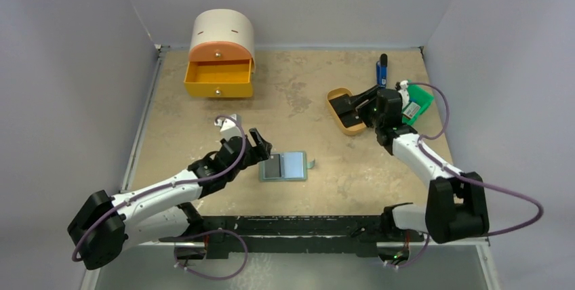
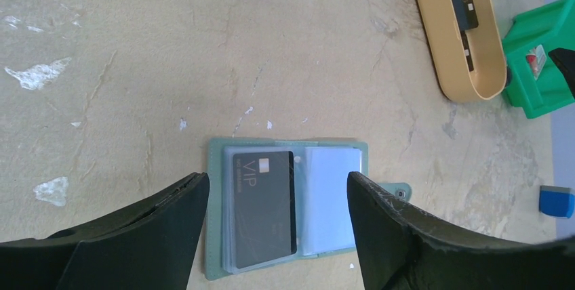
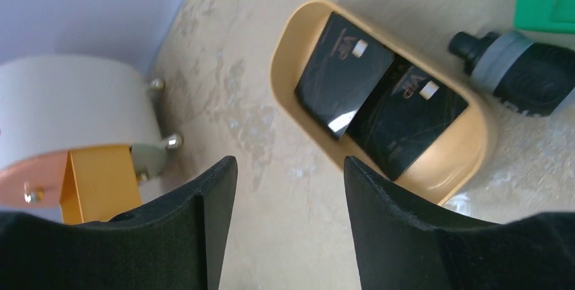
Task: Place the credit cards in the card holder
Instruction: Pick up the credit card from the storage box.
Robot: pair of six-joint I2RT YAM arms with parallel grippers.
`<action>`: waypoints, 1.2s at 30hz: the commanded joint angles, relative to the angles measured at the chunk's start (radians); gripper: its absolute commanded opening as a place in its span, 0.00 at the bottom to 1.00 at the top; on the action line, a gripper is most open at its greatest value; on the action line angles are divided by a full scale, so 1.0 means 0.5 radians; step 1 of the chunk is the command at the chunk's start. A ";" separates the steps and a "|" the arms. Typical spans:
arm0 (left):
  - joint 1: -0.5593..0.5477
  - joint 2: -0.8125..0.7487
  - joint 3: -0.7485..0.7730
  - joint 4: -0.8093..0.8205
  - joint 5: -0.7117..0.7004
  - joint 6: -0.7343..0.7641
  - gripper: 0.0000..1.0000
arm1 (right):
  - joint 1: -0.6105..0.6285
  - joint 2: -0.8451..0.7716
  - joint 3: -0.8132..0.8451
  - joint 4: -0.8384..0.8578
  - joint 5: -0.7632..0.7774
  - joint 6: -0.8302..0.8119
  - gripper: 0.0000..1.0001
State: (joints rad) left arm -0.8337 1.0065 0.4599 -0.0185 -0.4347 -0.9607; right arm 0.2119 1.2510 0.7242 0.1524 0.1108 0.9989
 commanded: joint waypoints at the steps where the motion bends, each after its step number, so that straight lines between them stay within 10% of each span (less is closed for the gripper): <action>1: -0.009 0.050 0.133 -0.107 -0.129 -0.037 0.74 | -0.118 0.148 -0.040 0.396 -0.136 0.208 0.61; 36: -0.010 0.137 -0.033 0.083 -0.085 -0.220 0.67 | -0.135 0.915 0.382 0.102 0.009 0.339 0.66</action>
State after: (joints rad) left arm -0.8337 1.0672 0.4419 -0.0166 -0.4789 -1.0569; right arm 0.1436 1.7042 0.8646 0.2256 0.0807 1.1839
